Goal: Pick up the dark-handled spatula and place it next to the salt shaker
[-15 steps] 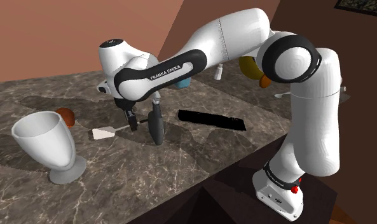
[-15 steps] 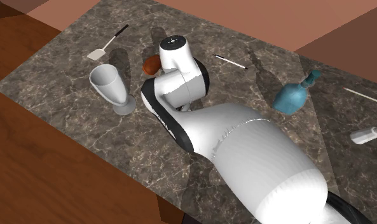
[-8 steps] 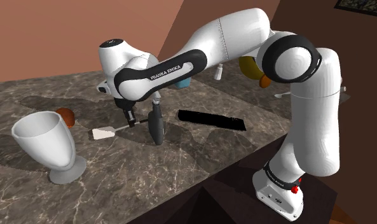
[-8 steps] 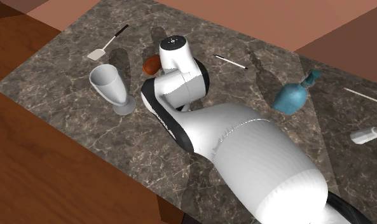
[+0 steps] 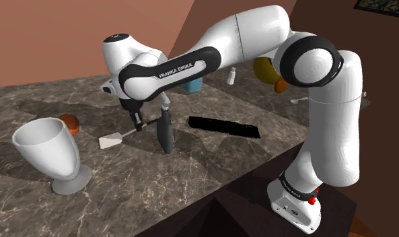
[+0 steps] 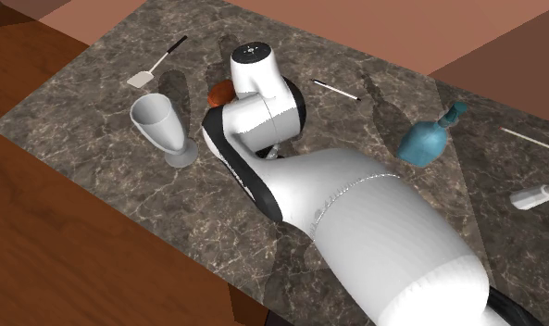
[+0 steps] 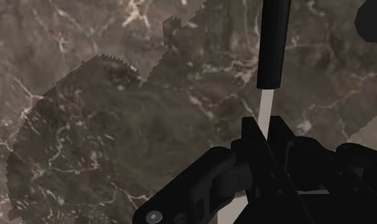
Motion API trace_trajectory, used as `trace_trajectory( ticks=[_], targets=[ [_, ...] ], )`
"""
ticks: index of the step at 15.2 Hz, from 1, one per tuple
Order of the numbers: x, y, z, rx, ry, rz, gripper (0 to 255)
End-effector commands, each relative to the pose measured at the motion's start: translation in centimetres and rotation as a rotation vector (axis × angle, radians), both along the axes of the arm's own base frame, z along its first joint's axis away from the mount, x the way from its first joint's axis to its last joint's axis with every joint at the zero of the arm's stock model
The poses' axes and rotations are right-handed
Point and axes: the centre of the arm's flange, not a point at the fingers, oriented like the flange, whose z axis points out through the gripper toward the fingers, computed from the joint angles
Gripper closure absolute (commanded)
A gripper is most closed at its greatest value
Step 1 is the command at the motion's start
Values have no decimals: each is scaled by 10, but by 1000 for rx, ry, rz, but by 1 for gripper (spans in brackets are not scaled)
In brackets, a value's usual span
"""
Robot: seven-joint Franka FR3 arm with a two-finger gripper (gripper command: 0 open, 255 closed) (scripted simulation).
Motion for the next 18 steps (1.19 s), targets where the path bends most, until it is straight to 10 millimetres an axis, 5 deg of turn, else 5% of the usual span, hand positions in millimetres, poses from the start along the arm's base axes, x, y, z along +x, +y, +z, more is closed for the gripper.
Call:
trace_trajectory(
  ticks=[1, 18],
  targets=[
    [-1, 0, 11, 0, 0, 0, 255],
    [-1, 0, 101, 0, 0, 0, 255]
  ],
)
